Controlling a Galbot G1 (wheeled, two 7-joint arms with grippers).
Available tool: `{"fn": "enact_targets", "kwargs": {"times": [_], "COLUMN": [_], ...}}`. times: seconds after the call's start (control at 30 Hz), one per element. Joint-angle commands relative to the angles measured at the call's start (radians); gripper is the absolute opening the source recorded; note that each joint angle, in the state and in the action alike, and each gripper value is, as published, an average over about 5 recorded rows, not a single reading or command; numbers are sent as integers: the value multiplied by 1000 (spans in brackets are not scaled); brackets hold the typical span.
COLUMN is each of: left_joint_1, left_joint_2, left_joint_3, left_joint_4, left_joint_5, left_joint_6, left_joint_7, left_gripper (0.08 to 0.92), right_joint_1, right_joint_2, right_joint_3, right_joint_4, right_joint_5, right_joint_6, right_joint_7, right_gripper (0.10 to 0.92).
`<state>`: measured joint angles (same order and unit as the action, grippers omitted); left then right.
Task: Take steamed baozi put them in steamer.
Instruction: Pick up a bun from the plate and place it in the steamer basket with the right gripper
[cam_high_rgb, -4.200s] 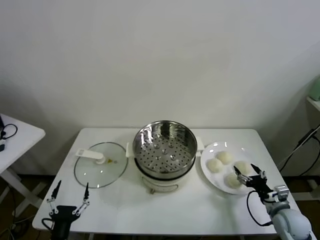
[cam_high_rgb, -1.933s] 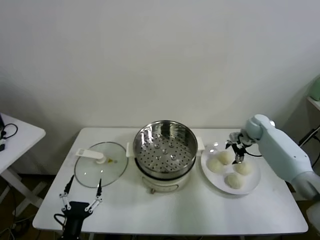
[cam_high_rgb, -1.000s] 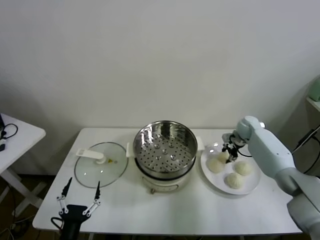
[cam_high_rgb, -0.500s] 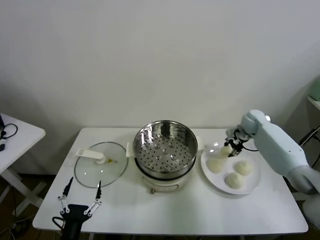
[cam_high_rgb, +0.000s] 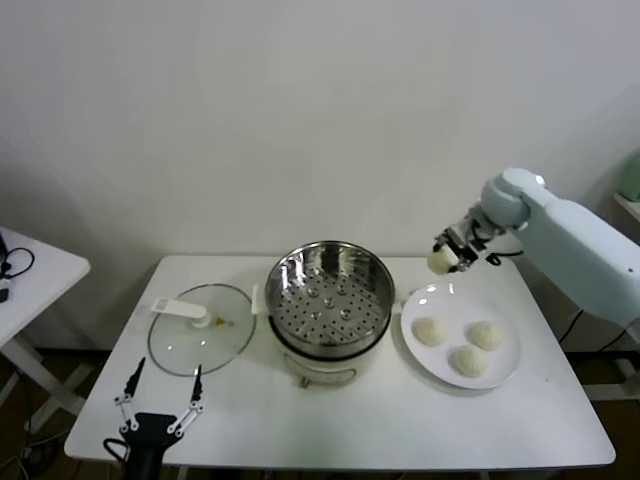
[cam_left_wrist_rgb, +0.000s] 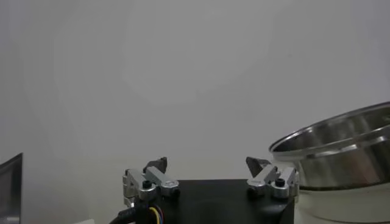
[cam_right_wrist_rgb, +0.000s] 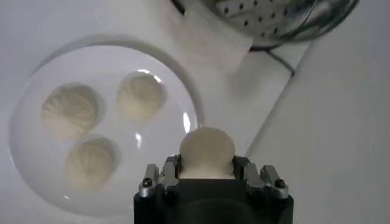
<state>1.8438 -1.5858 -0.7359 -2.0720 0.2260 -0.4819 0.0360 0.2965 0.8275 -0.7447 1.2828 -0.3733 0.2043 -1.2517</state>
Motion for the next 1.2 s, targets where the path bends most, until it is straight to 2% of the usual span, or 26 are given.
{"fn": "enact_targets", "kwargs": {"times": [0.03, 0.23, 0.4, 0.73, 1.2], "left_joint_1": [18, 28, 33, 25, 18], "left_joint_2": [-6, -8, -12, -7, -6], "left_joint_3": [-9, -19, -26, -42, -39], "left_joint_4": [11, 21, 26, 37, 42], "left_joint_5": [0, -6, -11, -30, -30], "left_joint_6": [-20, -31, -35, -29, -24], "left_joint_7": [-5, -12, -13, -13, -12], "left_gripper": [823, 823, 823, 823, 823], "right_joint_1": [280, 256, 173, -1, -121], "right_joint_2": [128, 325, 419, 481, 524], "right_joint_3": [-219, -220, -218, -163, -36], "right_joint_4": [102, -6, -62, -142, -250], "right_joint_5": [30, -26, -97, -263, -423], "right_joint_6": [118, 250, 323, 416, 485], "right_joint_7": [6, 30, 37, 47, 86], "right_gripper": [577, 595, 631, 635, 636]}}
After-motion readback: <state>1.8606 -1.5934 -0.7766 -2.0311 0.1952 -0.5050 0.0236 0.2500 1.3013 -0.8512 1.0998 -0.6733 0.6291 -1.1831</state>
